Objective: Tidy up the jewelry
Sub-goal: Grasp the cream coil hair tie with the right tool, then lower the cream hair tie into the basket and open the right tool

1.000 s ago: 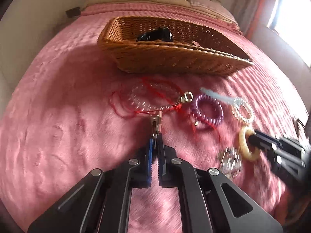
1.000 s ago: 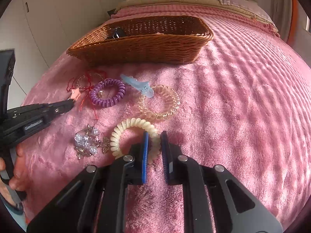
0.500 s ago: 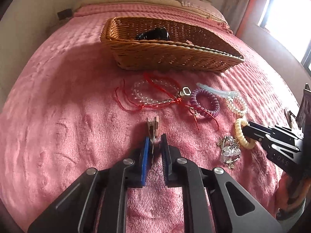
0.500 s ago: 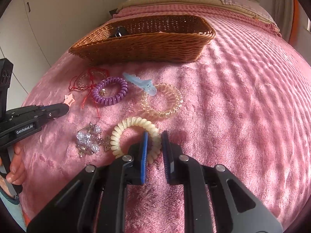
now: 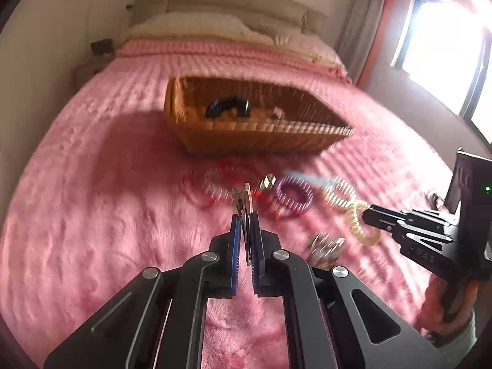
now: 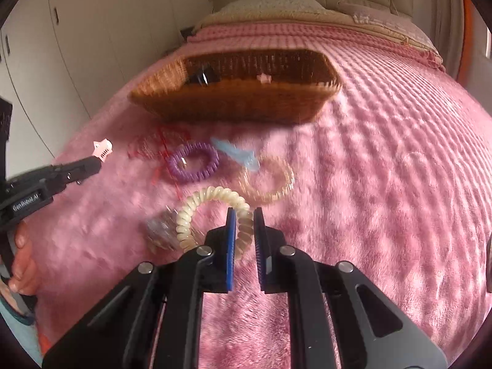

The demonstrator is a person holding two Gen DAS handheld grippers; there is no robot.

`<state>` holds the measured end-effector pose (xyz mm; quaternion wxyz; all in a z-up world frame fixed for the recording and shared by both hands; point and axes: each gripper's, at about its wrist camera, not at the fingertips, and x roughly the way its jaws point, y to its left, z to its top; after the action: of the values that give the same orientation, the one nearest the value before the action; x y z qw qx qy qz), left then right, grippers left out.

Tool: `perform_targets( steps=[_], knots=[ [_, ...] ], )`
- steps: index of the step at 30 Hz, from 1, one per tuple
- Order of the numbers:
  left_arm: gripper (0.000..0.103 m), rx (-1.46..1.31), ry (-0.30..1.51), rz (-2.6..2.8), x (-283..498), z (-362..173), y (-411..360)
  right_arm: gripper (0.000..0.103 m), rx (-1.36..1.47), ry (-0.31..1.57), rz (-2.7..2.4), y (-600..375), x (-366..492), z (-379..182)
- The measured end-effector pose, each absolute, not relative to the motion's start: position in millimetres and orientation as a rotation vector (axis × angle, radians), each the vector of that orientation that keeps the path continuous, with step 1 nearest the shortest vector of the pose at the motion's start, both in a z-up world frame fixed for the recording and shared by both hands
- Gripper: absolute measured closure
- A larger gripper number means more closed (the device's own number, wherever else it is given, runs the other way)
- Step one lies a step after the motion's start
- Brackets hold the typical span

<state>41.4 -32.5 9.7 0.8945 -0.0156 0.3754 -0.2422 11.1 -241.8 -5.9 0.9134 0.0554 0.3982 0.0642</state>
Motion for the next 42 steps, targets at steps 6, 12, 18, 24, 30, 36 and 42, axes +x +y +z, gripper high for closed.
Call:
perform_targets(
  steps=[6, 12, 18, 24, 30, 36, 42],
  knots=[
    [0.099, -0.024, 0.699, -0.532, 71, 50, -48, 0.093, 0.073, 0.695, 0.063, -243, 49, 51],
    [0.099, -0.058, 0.699, -0.578, 138, 72, -82, 0.093, 0.097, 0.718, 0.018, -254, 139, 67],
    [0.099, -0.080, 0.798, -0.632, 189, 38, -123, 0.093, 0.109, 0.875, -0.033, -268, 224, 30],
    [0.099, -0.042, 0.860, -0.630, 207, 10, -145, 0.093, 0.101, 0.961, -0.056, -274, 239, -1],
    [0.084, -0.029, 0.856, -0.619, 203, 11, -143, 0.092, 0.145, 0.953, -0.036, -284, 230, 2],
    [0.066, -0.089, 0.784, -0.625, 168, 40, -114, 0.077, 0.172, 0.894, 0.016, -282, 188, 30],
    [0.066, -0.127, 0.732, -0.629, 104, 55, -76, 0.077, 0.156, 0.823, 0.077, -272, 120, 50]
  ],
)
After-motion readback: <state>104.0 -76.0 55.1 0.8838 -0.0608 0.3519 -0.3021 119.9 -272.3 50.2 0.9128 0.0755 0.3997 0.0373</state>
